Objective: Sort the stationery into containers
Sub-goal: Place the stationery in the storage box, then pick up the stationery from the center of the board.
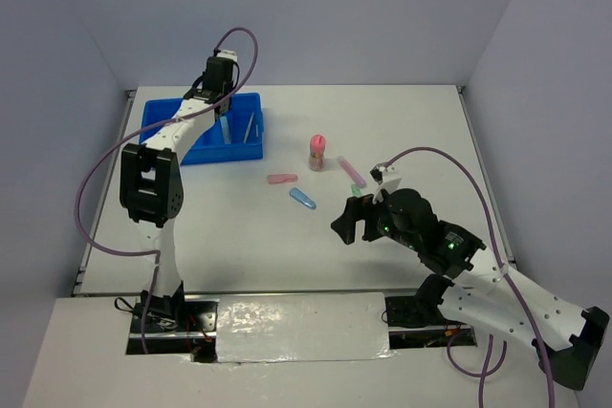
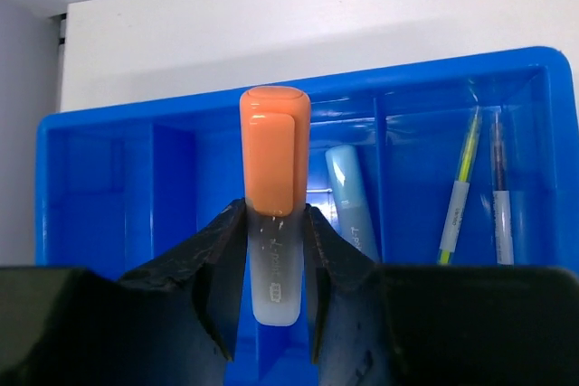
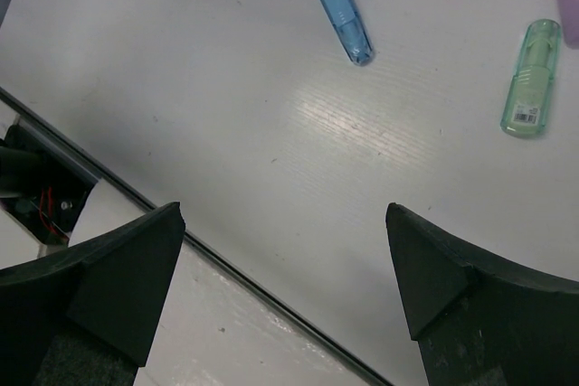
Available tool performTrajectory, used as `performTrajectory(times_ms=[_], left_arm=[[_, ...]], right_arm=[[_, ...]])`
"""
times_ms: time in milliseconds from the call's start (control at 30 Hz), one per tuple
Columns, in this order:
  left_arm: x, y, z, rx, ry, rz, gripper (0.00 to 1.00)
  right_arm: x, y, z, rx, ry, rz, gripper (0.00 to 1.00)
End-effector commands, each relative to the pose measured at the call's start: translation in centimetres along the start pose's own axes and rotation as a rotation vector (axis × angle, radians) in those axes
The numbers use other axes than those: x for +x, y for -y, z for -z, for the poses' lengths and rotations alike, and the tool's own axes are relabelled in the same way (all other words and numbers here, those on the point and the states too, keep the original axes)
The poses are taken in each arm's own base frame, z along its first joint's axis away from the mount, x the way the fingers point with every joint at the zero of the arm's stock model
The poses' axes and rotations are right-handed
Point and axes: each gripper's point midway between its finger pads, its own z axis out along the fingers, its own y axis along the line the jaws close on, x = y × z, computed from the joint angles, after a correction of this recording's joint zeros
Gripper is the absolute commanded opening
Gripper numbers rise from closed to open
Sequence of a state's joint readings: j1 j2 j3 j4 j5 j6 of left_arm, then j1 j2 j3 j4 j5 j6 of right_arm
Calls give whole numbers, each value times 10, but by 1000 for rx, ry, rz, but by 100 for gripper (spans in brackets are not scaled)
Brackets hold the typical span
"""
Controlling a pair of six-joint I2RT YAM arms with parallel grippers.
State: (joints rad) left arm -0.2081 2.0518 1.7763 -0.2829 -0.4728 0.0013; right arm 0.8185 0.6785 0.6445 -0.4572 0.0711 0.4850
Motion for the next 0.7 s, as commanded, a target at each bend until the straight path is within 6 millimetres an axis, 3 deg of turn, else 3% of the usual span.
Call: performTrajectory(times_ms=[0, 67, 100, 267, 367, 433, 467, 500, 567, 600, 633, 667], left_arm=[[-20, 9, -9, 59, 77, 20, 40], [-18, 11, -14, 56, 67, 27, 49], [-17, 9, -15, 50, 63, 25, 60], [-19, -8, -4, 0, 55, 124, 93], [-31, -21, 16, -20, 61, 174, 99], [-49, -23, 45, 34, 77, 236, 99], [-61, -25, 58, 60, 92, 269, 99], [-74, -30, 82, 90, 116, 313, 99], [-69, -20, 110, 188, 63, 393, 99], [-77, -27, 140, 222, 88, 443, 99], [-68, -20, 156, 274, 47, 511, 99], [-42, -11, 160, 302, -13, 517, 99]], right_arm=[[-9, -3, 0, -8, 26, 32, 100], [-11, -3, -1, -2, 27, 37, 100], [-11, -3, -1, -1, 28, 40, 100], [-16, -6, -3, -5, 27, 50, 100], [-18, -9, -6, -24, 33, 79, 100], [-18, -9, -12, -30, -2, 87, 100], [-8, 0, -21, 13, -62, 81, 100], [-15, 5, -24, 49, -61, 71, 100], [-14, 20, -36, 121, -93, 46, 100], [-19, 22, -39, 134, -88, 43, 100], [-22, 28, -41, 158, -85, 41, 100], [-21, 32, -47, 177, -105, 43, 100]])
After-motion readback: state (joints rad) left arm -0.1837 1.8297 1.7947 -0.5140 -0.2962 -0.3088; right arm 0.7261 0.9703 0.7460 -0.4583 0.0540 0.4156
